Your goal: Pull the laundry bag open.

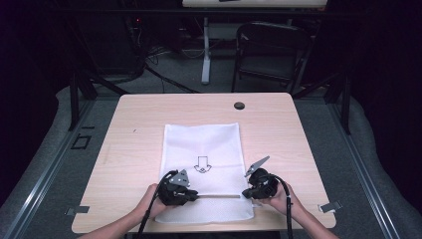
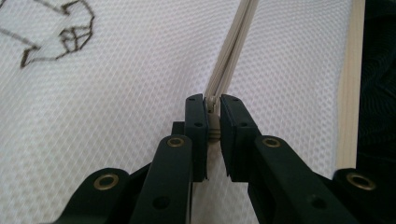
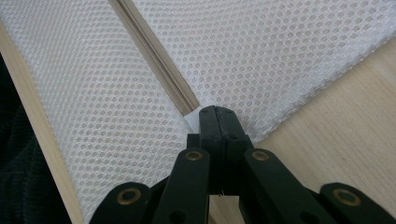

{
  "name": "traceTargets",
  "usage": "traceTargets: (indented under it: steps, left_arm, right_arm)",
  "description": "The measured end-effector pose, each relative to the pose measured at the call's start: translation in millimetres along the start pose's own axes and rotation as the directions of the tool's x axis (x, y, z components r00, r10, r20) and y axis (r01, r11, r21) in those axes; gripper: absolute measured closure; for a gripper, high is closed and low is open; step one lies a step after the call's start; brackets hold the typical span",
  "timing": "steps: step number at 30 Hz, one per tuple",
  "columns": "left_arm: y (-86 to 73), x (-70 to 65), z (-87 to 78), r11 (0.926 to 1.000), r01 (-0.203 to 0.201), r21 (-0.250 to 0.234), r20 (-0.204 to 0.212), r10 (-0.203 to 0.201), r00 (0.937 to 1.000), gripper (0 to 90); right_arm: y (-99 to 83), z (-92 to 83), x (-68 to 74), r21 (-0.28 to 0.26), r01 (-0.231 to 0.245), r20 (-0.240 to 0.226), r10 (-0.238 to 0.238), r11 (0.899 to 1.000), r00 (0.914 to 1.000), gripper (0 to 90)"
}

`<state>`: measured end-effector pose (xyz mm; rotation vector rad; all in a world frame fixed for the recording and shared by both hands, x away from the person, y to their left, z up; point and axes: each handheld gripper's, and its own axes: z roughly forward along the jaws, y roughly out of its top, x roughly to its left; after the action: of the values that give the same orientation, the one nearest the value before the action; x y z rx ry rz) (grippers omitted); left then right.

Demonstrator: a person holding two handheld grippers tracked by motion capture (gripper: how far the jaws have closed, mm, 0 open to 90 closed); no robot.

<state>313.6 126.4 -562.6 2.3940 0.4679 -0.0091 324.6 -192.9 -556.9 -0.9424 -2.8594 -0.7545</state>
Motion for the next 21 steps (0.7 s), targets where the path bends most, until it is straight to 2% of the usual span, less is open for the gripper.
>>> traceTargets:
  steps: [2, 5, 14, 19, 21]
  left_arm:
    - [-4.2, 1.1, -3.4, 0.9999, 0.010, -0.006, 0.005, -0.010, 0.9999, 82.4]
    - [-3.8, -1.6, -4.3, 0.9999, -0.008, 0.006, -0.004, 0.008, 1.0000, 82.4]
    - [-5.5, -0.1, -7.7, 1.0000, -0.003, 0.003, 0.012, 0.002, 0.9999, 82.5]
    - [-6.4, -0.5, -8.6, 0.9999, -0.012, 0.001, 0.020, 0.012, 0.9997, 82.5]
    - [-8.0, 0.9, -9.4, 0.9997, -0.016, 0.021, 0.006, 0.016, 0.9999, 82.6]
  right_arm:
    - [0.1, 0.0, -0.1, 0.000, -0.001, 0.000, 0.001, 1.000, 1.0000, 90.0]
    - [0.0, 0.6, 0.0, -0.003, 0.001, 0.006, -0.001, 1.000, 1.0000, 90.0]
    - [-0.5, 0.4, -0.8, -0.005, 0.000, 0.003, 0.000, 1.000, 1.0000, 90.0]
    - [-0.4, 0.4, -0.6, -0.004, -0.001, 0.006, 0.001, 1.000, 1.0000, 90.0]
    - [-0.6, 0.3, -0.7, -0.005, -0.001, 0.005, 0.002, 1.000, 1.0000, 90.0]
